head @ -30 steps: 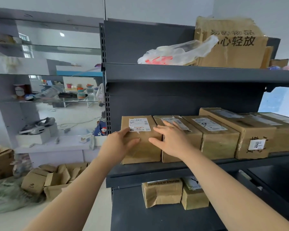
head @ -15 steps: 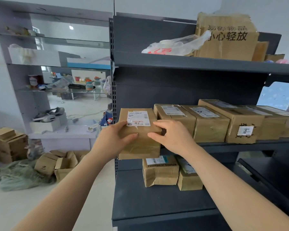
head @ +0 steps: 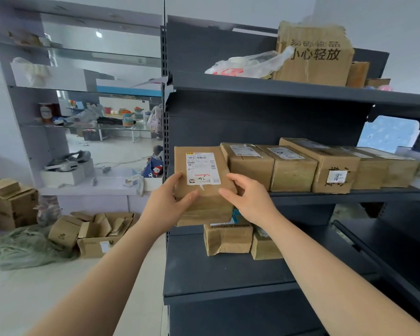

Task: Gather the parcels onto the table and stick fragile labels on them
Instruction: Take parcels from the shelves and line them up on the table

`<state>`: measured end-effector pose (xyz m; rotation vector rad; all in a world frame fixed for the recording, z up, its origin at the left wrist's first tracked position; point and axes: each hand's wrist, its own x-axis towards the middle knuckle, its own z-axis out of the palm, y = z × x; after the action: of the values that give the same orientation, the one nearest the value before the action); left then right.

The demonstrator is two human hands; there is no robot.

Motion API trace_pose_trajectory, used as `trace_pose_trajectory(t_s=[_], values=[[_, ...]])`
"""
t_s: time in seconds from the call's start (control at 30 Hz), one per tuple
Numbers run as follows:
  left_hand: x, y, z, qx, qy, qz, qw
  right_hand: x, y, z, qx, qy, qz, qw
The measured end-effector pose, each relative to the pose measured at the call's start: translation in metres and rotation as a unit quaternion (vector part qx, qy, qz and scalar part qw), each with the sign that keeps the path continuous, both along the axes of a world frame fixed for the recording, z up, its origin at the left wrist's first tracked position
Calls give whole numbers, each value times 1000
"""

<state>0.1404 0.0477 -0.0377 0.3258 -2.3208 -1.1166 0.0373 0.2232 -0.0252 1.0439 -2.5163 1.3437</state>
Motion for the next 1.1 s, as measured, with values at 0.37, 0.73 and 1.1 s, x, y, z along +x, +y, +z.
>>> trace_pose_trajectory(t_s=[0.37,0.73,1.1], values=[[70,21,8,2,37,-81,996,103,41,-4,-49,29,-103,993],[110,118,-13,-3,0,-282,959,230,149,-31,-21,32,-298,954],[149,317,-26,2,-25,-484,875,350,322,-50,14,-11,-518,855]])
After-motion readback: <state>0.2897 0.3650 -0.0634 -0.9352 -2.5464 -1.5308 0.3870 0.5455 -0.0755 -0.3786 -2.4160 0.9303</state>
